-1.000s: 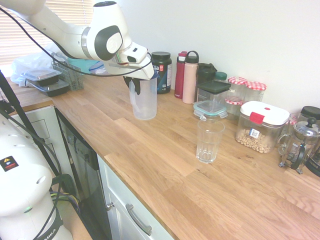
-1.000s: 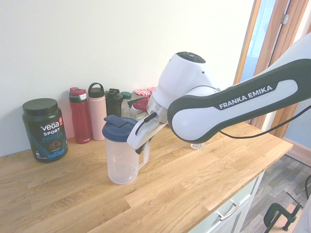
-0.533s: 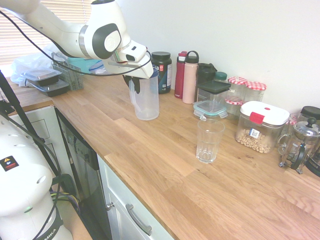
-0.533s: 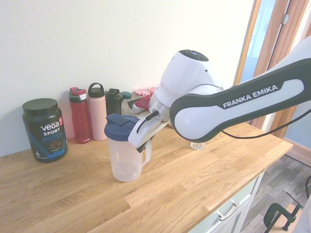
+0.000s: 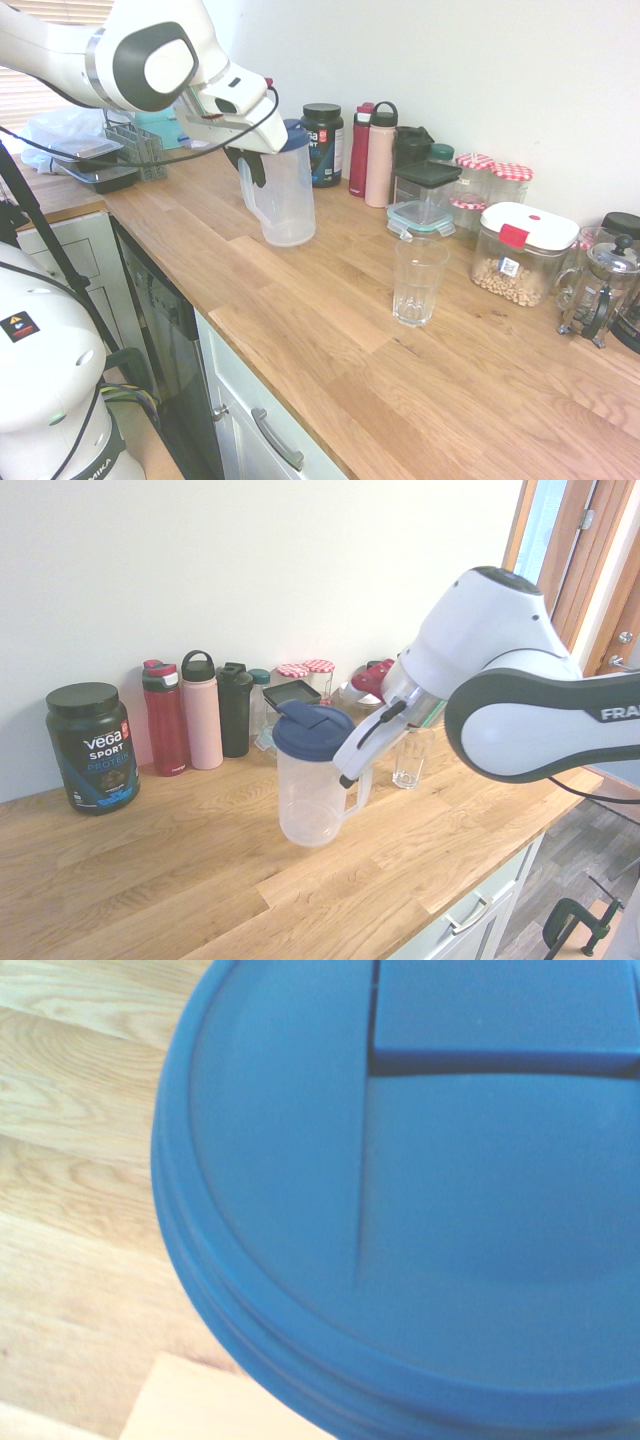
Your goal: Pour me some water
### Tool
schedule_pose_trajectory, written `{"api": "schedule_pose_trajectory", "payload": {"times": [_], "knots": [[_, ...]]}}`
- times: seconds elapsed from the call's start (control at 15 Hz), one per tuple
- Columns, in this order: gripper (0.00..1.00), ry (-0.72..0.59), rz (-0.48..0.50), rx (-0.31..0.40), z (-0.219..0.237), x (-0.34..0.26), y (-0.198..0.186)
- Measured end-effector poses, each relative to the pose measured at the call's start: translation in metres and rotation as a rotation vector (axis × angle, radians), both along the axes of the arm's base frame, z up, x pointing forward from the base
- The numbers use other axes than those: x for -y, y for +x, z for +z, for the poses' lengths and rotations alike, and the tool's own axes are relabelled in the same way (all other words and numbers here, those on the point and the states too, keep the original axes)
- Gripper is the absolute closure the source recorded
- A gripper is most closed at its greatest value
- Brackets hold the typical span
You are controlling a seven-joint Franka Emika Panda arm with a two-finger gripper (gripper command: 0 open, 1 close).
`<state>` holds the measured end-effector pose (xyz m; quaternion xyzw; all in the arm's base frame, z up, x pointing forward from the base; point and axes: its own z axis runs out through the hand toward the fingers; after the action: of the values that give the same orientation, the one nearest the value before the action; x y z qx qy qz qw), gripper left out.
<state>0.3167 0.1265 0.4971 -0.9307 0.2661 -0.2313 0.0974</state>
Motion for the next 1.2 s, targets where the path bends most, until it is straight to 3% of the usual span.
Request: {"api": "schedule_pose_trajectory", "payload": {"times": [0.2,0.73,1.2], "knots": [[1.00,0.017,-0.031,-0.010,0.027,0.017,-0.025],[1.00,0.077,-0.180,-0.173,0.057,0.123,-0.104],[1.00,0.113,-0.216,-0.170,0.040,0.272,-0.166]]}}
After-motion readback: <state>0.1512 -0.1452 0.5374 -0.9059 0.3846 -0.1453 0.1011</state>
